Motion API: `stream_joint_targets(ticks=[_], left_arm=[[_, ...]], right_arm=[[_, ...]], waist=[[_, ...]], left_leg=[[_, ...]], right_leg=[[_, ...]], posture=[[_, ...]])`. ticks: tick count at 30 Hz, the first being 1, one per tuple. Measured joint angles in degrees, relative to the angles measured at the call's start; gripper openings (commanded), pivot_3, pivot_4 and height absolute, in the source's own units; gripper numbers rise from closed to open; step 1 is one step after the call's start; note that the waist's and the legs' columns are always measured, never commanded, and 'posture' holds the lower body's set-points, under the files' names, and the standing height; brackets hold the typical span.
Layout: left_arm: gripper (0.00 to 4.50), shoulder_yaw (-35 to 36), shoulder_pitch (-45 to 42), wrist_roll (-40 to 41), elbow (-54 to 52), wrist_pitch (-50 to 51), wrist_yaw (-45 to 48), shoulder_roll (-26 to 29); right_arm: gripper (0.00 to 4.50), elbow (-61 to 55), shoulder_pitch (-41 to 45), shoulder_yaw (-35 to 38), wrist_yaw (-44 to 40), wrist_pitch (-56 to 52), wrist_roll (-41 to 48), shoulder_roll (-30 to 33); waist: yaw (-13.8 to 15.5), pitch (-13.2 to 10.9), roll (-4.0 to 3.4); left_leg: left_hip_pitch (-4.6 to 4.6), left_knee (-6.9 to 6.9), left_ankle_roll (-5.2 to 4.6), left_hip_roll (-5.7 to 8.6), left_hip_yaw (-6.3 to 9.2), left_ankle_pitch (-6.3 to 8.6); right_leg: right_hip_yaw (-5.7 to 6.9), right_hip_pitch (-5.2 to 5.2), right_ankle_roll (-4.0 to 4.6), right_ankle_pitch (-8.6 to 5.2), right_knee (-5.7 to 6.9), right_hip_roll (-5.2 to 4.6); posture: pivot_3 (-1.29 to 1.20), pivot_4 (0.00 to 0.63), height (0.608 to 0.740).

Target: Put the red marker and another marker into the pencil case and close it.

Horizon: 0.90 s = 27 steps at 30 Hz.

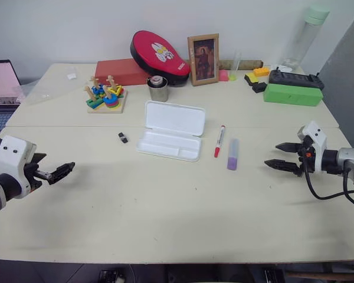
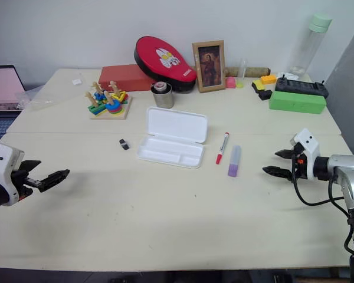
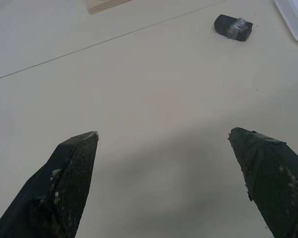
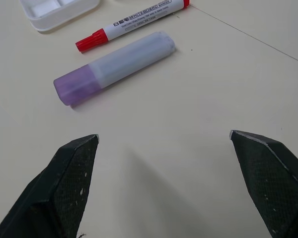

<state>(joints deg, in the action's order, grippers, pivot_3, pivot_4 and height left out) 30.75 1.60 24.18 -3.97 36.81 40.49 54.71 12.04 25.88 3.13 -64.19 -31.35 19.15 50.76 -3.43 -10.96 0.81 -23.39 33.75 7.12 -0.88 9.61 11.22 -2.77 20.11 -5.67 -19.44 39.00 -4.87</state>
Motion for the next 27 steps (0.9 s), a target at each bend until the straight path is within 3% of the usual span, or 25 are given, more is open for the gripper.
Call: stream_joint_targets(ticks=[8, 12, 15, 21, 27], left_arm=[[4.5, -0.8, -2.2, -1.1, 0.1, 0.0, -2.1, -0.8], [4.5, -5.9, -4.6, -3.0, 0.8, -3.2, -1.4, -2.0], [4.5, -12.5, -10.9, -4.2, 4.4, -7.2, 2.5, -2.4], [4.5, -30.8, -37.3, -11.0, 22.2, -19.9, 17.3, -8.0], [4.5, -40.6, -45.1, -17.8, 37.8, -29.3, 27.7, -12.4]], right_arm=[[4.46, -0.6, 0.0, 0.0, 0.1, -0.3, 0.0, -0.1], [4.46, -1.5, 0.0, 0.2, 0.0, -0.7, 0.7, -0.1], [4.46, -3.9, 0.1, 0.5, -1.1, -1.8, 2.6, -0.2], [4.46, -22.1, 0.2, 2.0, -1.2, -8.0, 11.3, -1.7], [4.46, -33.4, -2.9, 3.5, 4.5, -13.6, 15.0, -2.2]], waist=[[0.1, 0.0, 0.0], [0.1, 0.0, 0.0], [0.3, 0.0, 0.0], [0.7, 0.0, 0.03], [-0.8, 0.0, 0.02]], left_leg=[[0.0, 0.01, 0.0, 0.0, 0.0, 0.0], [0.0, 0.03, 0.0, 0.0, 0.0, 0.0], [0.0, 0.05, 0.01, 0.01, 0.02, -0.01], [-0.09, 0.18, 0.02, 0.06, 0.06, -0.02], [-0.39, 0.16, 0.08, 0.05, 0.06, -0.05]], right_leg=[[0.0, 0.0, 0.0, 0.0, 0.0, 0.0], [0.0, -0.02, 0.0, 0.0, 0.01, 0.0], [0.05, -0.04, 0.0, 0.0, 0.03, 0.0], [0.12, -0.11, -0.05, 0.03, -0.07, 0.0], [0.14, 0.2, -0.04, 0.0, -0.02, 0.0]], posture=[[0.0, 0.15, 0.74], [0.0, 0.15, 0.74], [0.0, 0.15, 0.74], [0.0, 0.15, 0.74], [0.0, 0.15, 0.74]])
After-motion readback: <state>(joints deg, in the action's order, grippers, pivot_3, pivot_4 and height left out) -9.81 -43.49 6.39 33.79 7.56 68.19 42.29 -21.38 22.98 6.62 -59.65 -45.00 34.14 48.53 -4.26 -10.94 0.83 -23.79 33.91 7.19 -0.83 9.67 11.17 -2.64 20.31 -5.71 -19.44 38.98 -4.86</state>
